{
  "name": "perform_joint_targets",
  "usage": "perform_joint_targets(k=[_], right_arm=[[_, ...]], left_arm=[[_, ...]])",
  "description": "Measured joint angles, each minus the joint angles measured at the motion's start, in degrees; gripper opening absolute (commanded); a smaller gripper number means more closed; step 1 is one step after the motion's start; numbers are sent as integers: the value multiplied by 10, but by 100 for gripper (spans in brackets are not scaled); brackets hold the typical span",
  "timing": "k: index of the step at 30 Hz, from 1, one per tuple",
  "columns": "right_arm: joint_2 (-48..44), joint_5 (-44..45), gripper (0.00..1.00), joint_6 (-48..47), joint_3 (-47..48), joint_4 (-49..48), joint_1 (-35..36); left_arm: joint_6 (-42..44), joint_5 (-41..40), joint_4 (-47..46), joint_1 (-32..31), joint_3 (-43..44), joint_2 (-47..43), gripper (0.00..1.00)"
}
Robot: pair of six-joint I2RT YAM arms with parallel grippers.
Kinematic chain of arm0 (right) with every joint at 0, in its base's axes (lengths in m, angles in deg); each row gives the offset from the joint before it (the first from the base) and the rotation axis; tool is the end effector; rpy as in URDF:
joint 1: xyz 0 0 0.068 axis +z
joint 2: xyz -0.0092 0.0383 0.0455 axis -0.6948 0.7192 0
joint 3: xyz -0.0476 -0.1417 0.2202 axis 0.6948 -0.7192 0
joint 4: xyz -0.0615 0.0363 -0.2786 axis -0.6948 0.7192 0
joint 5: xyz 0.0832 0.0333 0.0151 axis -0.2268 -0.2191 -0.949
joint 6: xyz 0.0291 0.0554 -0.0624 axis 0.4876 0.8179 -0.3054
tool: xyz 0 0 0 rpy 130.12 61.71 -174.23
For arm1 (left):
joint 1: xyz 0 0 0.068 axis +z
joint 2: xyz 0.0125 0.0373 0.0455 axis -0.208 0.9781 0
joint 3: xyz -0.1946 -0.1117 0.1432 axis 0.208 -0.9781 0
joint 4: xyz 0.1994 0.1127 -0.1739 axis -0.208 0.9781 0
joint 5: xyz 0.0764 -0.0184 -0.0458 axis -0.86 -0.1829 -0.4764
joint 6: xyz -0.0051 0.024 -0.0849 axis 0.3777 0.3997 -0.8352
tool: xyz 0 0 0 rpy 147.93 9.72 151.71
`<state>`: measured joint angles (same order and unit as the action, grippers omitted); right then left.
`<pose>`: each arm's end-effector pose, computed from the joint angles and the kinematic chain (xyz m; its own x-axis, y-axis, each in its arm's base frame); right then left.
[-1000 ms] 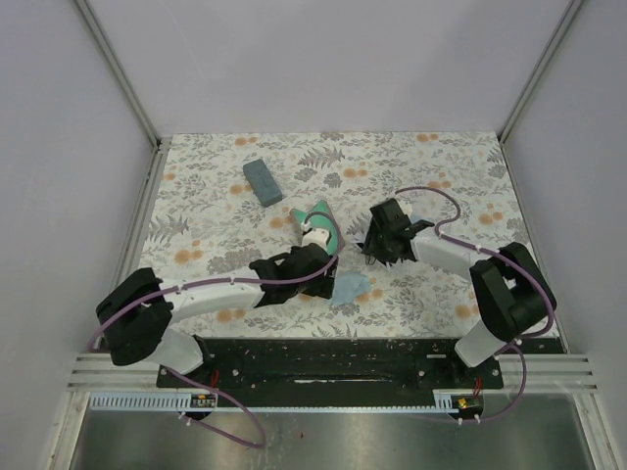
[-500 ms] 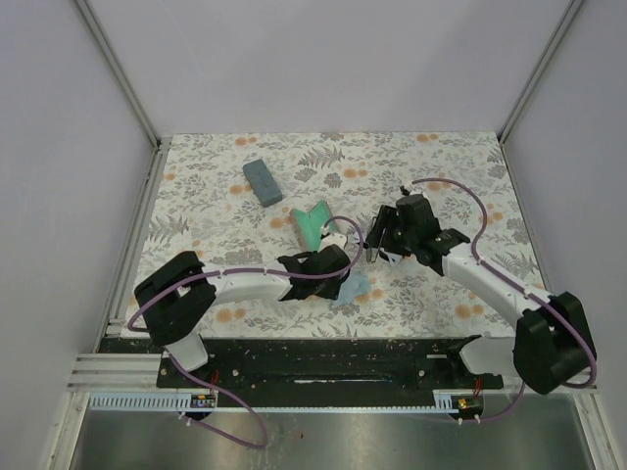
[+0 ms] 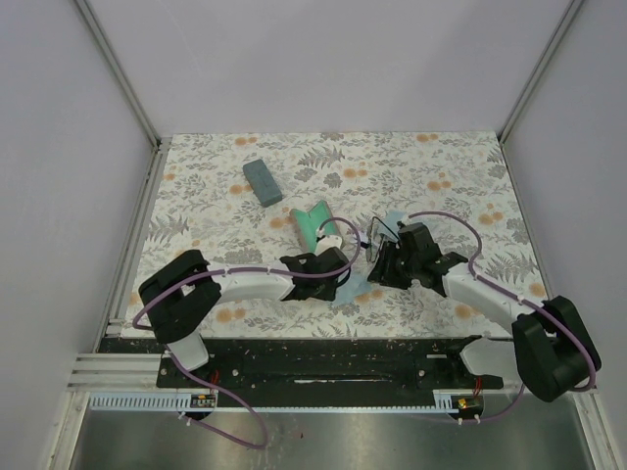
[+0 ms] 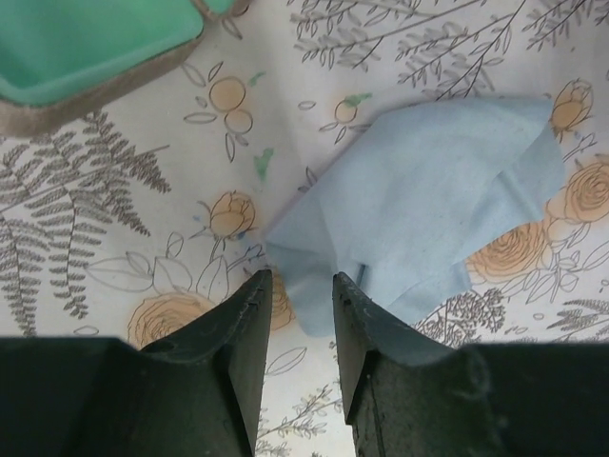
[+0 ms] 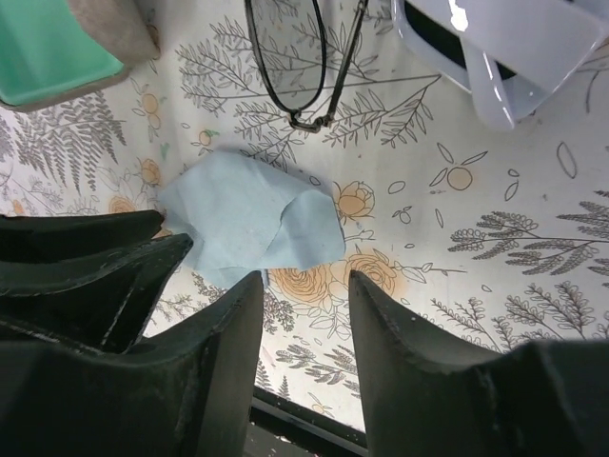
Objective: Organize the sunglasses
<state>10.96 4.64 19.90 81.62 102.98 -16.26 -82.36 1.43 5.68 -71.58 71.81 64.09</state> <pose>0.2451 0.1442 0.1276 -0.8808 0.2149 -0.4220 -0.0223 0.8713 0.4903 0.2075 -0.3086 0.0966 -0.8184 0.1729 -0.5480 0.2921 0.9464 -0.1377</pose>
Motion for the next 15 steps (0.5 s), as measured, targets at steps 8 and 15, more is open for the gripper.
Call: perform_joint_targets(k=[8, 15], right_arm=[[63, -3, 47, 5, 0, -12, 31], [122, 43, 41, 9, 41, 13, 71]], left_arm=[[-3, 5, 5, 9, -20, -22, 35], [-3, 21, -12, 22, -28, -23, 31]])
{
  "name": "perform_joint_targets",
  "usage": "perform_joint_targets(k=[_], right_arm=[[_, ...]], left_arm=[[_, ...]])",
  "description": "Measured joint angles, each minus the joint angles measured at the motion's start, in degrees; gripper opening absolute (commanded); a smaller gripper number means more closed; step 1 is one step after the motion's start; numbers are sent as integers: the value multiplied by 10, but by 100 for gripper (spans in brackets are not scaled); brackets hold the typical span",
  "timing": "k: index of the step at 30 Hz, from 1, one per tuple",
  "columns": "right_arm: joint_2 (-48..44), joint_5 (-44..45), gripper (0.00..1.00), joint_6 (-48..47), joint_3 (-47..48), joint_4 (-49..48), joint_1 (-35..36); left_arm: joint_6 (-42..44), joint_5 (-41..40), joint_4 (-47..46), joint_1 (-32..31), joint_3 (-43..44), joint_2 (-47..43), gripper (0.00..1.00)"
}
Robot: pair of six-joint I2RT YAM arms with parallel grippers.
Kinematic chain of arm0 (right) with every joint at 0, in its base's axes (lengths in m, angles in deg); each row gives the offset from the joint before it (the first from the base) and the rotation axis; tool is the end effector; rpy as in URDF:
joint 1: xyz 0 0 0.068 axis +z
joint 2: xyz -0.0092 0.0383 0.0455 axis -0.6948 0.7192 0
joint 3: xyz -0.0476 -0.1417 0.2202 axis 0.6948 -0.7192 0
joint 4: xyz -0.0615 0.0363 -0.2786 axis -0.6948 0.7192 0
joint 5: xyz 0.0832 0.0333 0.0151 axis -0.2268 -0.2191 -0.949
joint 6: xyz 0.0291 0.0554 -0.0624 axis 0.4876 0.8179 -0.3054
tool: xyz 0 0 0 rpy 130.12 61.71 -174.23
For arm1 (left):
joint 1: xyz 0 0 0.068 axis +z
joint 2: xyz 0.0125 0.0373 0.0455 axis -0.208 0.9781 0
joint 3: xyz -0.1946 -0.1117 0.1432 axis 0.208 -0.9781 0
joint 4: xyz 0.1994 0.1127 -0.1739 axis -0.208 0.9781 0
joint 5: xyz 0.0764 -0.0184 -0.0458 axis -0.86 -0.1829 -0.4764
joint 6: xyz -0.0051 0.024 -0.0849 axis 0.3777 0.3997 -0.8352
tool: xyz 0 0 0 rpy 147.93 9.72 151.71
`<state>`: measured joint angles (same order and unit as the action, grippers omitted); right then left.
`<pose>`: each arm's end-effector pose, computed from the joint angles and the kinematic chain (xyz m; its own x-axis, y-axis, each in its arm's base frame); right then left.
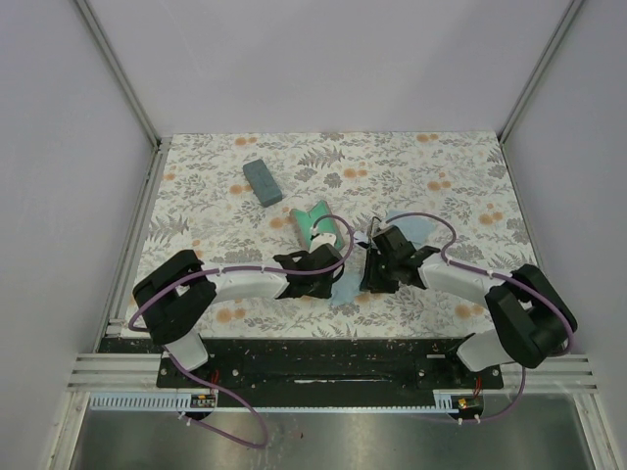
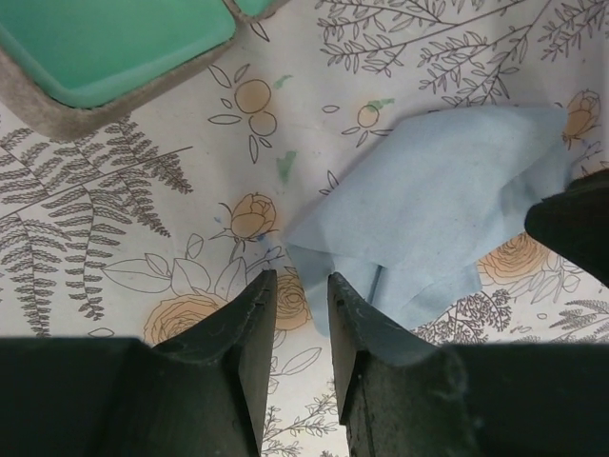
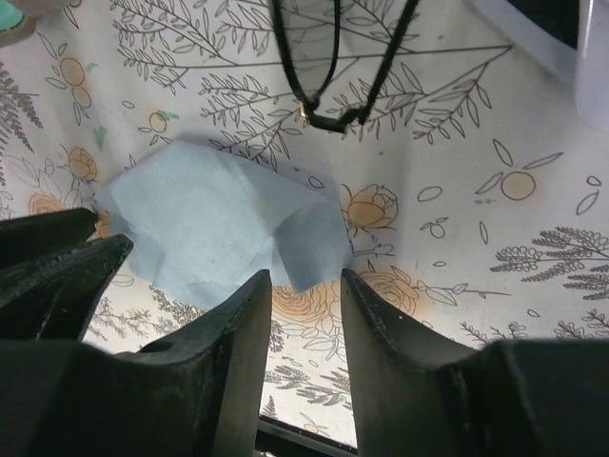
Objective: Organize the sunglasses
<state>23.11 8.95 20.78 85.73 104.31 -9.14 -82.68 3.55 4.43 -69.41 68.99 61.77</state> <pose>0.2409 0.1772 0.0912 -0.9351 0.1022 -0.3394 -0.0348 0.9264 0.3749 0.2115 -0.2940 0.0961 -0.8339 0.1370 -0.5347 0.2665 0.9482 -0.1727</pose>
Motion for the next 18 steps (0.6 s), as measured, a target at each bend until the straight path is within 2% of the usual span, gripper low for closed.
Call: perform_joint_targets(k=[3, 7, 10, 11, 16, 18], right_arm=[[15, 23, 31, 0, 16, 5, 14], [37, 55, 24, 0, 38, 19, 31], [48, 66, 4, -6, 50, 26, 36], [52, 70, 0, -8, 53, 28, 37], [56, 77, 0, -15, 59, 33, 38], [56, 80, 0, -16, 59, 34, 38]], left_arm=[[0, 9, -3, 0, 0, 0, 29], [2, 15, -6, 0, 0, 0, 29], [2, 18, -7, 0, 0, 0, 29], [2, 21, -8, 0, 0, 0, 28], [3, 37, -33, 11, -10, 0, 27], [3, 44, -45, 17, -13, 0, 23]])
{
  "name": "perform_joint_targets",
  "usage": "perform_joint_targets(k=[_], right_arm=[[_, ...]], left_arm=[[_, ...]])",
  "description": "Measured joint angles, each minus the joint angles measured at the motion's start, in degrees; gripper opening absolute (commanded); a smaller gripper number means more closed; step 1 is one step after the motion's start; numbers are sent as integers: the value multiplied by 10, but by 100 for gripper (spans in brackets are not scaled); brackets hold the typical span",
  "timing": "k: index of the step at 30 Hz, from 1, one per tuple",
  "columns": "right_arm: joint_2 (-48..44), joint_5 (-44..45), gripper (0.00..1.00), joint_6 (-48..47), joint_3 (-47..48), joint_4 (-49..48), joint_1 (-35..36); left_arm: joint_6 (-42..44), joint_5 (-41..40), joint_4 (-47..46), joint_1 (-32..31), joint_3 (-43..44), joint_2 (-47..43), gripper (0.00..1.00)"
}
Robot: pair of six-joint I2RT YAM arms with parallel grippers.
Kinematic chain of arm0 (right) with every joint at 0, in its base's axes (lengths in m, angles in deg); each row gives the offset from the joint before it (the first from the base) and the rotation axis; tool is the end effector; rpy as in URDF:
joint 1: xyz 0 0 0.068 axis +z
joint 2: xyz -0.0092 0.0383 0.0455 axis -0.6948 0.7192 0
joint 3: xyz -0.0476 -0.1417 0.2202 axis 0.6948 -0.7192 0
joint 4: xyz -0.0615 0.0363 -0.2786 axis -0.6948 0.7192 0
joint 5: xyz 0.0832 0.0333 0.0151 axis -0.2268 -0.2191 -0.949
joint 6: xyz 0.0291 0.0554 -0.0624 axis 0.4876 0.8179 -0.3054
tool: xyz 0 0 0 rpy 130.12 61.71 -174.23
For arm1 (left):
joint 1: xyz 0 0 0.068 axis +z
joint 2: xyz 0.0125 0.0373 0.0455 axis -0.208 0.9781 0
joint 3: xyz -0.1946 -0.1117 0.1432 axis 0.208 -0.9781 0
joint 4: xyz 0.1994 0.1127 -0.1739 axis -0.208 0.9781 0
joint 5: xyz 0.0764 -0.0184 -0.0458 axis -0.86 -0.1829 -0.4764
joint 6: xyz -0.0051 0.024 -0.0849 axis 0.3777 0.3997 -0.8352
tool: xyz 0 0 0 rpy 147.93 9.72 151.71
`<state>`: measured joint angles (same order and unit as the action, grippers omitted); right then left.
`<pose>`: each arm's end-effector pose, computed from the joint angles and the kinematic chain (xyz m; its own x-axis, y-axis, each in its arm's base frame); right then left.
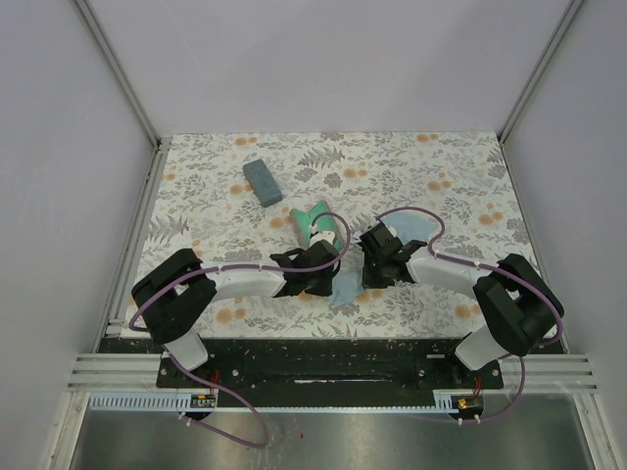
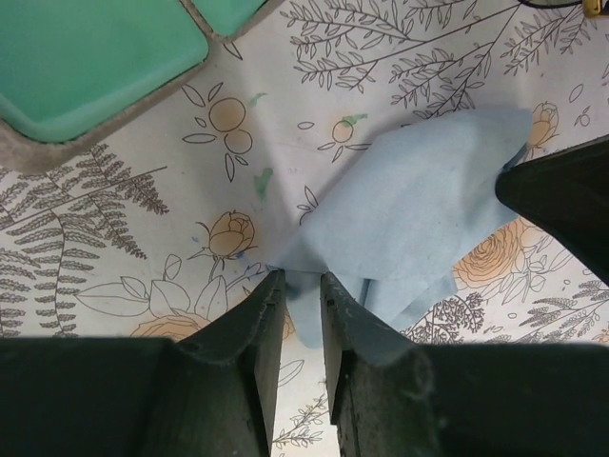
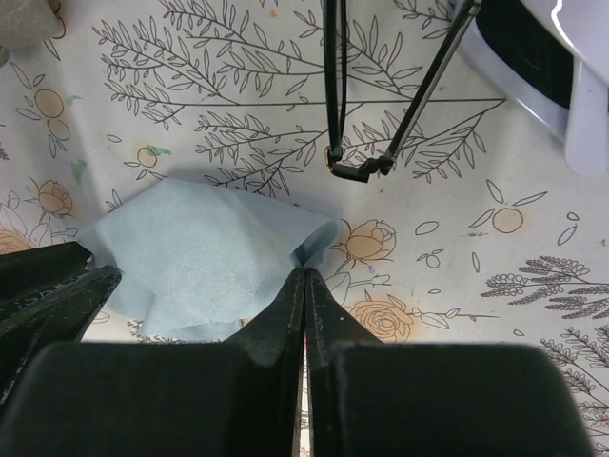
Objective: Organize the sunglasses
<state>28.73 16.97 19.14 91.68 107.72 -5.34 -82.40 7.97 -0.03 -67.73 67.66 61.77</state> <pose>0.2502 0.1960 0.0907 -0.9224 0.0278 -0.3853 -0.0705 0.9685 0.2388 0.2175 -0.2945 0.0939 -0.8438 0.1089 -0.5256 0.2772 0.9269 -0.2529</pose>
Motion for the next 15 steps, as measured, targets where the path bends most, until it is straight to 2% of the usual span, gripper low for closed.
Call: perform_joint_targets(k=[3, 6, 15], right_arm=[[0, 7, 0, -3, 2, 4, 0], [0, 10, 0, -8, 5, 13, 0], [0, 17, 0, -14, 14, 33, 0]], left_arm=[[3, 9, -7, 5, -2, 2, 14], [4, 11, -11, 6, 3, 10, 0], [5, 20, -27, 7, 26, 35, 0]])
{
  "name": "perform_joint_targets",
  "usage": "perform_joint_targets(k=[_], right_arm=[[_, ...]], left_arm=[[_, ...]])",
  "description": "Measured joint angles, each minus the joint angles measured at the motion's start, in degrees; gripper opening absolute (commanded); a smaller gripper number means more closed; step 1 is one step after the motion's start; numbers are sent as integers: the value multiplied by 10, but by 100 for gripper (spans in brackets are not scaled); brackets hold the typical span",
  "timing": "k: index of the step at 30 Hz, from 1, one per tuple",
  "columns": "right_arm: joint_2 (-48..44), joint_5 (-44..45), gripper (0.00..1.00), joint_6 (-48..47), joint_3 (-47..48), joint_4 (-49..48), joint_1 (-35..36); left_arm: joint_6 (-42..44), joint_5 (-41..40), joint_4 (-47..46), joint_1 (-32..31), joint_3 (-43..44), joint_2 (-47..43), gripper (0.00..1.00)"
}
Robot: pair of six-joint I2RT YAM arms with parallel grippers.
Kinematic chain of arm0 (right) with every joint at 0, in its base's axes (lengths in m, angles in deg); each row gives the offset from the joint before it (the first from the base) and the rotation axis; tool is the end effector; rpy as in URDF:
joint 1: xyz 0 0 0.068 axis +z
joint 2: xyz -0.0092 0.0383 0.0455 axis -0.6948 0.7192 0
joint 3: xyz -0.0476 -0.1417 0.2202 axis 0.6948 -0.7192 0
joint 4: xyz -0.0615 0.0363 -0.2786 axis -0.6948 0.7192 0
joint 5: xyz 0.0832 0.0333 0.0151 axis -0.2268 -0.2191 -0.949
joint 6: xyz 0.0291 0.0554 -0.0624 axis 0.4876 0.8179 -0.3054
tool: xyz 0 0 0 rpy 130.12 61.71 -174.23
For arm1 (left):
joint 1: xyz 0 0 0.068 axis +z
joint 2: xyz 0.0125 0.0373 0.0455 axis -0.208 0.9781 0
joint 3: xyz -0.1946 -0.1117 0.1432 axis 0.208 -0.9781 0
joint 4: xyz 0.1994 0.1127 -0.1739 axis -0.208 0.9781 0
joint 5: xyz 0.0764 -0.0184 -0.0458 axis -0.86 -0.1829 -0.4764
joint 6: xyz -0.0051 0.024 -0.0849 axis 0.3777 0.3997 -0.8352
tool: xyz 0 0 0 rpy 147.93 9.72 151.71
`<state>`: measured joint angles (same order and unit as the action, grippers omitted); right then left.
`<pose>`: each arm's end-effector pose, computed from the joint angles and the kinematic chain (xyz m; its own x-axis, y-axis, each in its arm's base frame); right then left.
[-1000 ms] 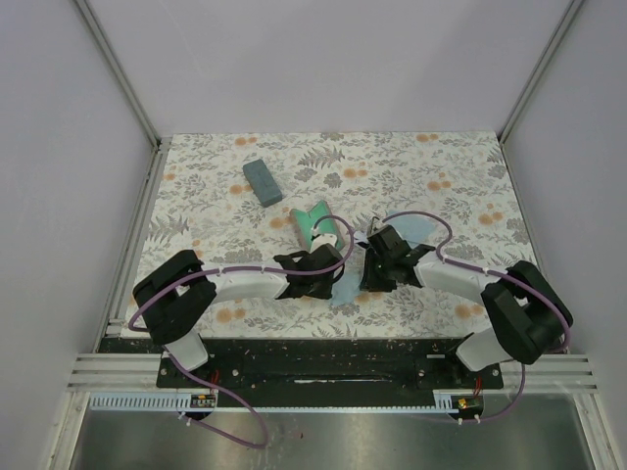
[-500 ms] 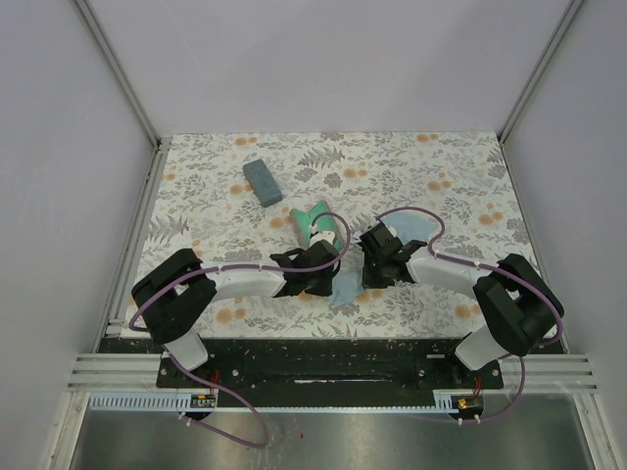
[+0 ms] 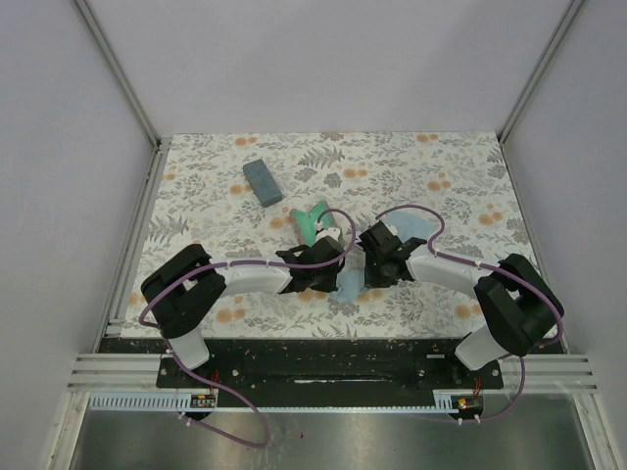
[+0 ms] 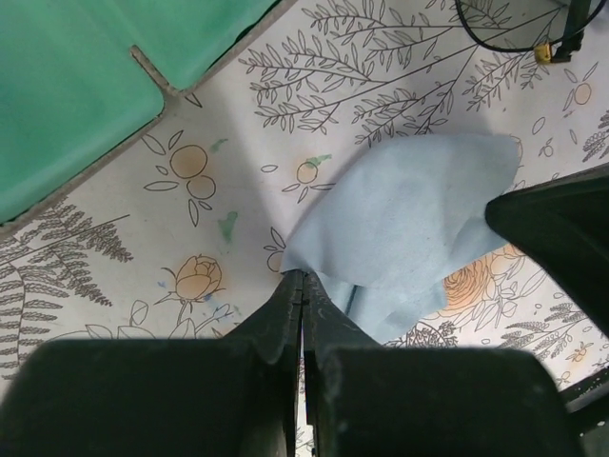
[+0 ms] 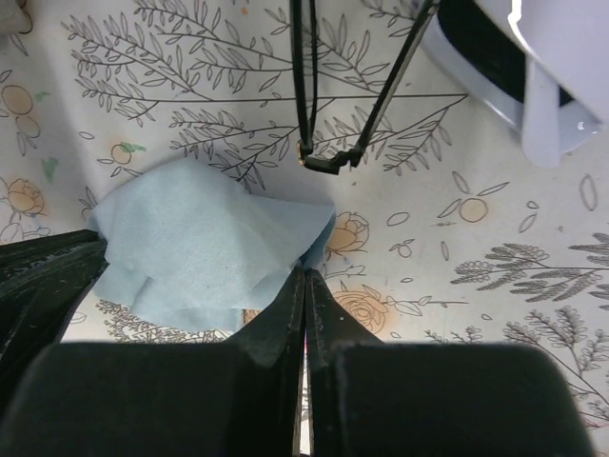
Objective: Organize the sunglasses
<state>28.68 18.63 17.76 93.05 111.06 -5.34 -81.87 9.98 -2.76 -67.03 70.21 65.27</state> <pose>0.2506 0.1933 0.0946 -0.9242 0.0002 -0.3819 -0.0783 0.9786 0.1901 0.2287 -0.3074 0.0904 -0.8434 0.1022 -0.5275 0.2908 0.9124 -0.2882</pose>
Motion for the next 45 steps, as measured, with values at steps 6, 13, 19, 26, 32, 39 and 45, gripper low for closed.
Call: perform_joint_targets(k=[6, 13, 19, 26, 32, 39, 45], right_arm=[[0, 28, 0, -15, 25, 32, -4], [0, 38, 0, -33, 55, 42, -28], [0, 39, 1, -46, 68, 48, -37], [0, 38, 31, -56, 70, 55, -39], [-1, 37, 32, -63, 67, 56, -42], [-1, 25, 40, -74, 64, 59, -54], [-5, -31, 46, -75, 55, 43, -54]], left_arm=[[10, -10, 57, 10, 0, -19, 0], [29, -30, 135, 15, 14, -35, 0], [46, -39, 170, 15, 56, -35, 0], [59, -34, 172, 15, 79, -34, 15], [77, -10, 164, 15, 79, -25, 23], [80, 11, 158, 15, 79, -24, 29], [60, 38, 122, 15, 32, -27, 30]])
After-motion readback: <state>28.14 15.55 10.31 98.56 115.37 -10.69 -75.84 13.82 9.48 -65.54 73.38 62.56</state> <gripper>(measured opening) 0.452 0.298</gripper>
